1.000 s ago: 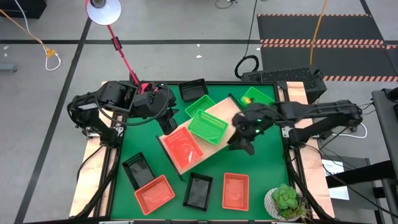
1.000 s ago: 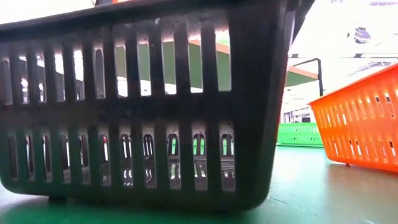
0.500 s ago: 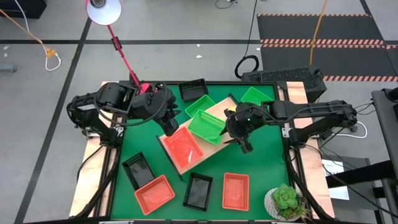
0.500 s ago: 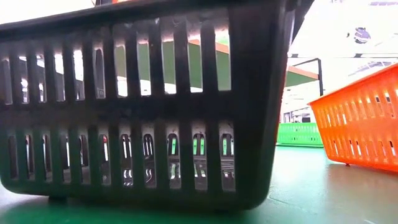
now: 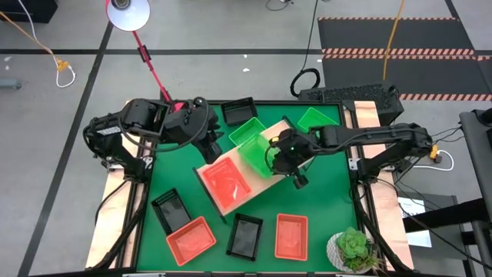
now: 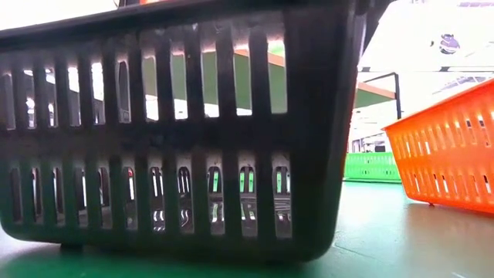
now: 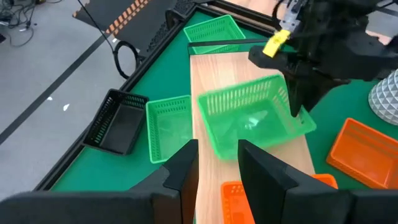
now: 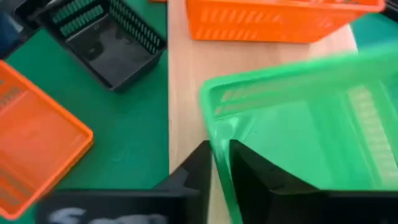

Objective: Stack baskets on shelf by color
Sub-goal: Put the bottom green bin on the shelf

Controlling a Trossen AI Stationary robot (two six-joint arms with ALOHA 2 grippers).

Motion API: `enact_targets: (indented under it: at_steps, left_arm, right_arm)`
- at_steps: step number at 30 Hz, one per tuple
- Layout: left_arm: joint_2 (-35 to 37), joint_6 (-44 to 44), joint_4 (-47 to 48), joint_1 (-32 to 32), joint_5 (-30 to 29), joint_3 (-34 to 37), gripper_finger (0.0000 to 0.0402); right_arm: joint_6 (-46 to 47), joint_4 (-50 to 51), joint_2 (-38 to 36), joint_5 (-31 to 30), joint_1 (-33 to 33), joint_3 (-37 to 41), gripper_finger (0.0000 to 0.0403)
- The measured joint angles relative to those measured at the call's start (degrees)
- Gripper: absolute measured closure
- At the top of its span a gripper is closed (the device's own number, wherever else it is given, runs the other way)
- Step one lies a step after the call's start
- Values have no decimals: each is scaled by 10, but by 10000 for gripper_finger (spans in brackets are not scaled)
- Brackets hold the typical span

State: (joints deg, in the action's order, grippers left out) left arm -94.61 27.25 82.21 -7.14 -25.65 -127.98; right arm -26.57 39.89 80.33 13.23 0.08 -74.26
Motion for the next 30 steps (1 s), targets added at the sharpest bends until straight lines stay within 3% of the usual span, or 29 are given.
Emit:
enact_targets:
  at_steps: [4,11,17,30]
  left_arm:
    - [0,-6,0,4,0,0,286]
    - [0,-22,0,12,0,0,286]
    - [0,-37,0,12,0,0,286]
    - [0,-42,0,12,0,0,286]
  right_arm:
    - [46,-8,-8,0,1,0,394]
    - [80,-35,-10,-18,42,0,371]
    - [42,-41,-10,-92,71,0,377]
    - [-24,-61,16,-90,71,0,381]
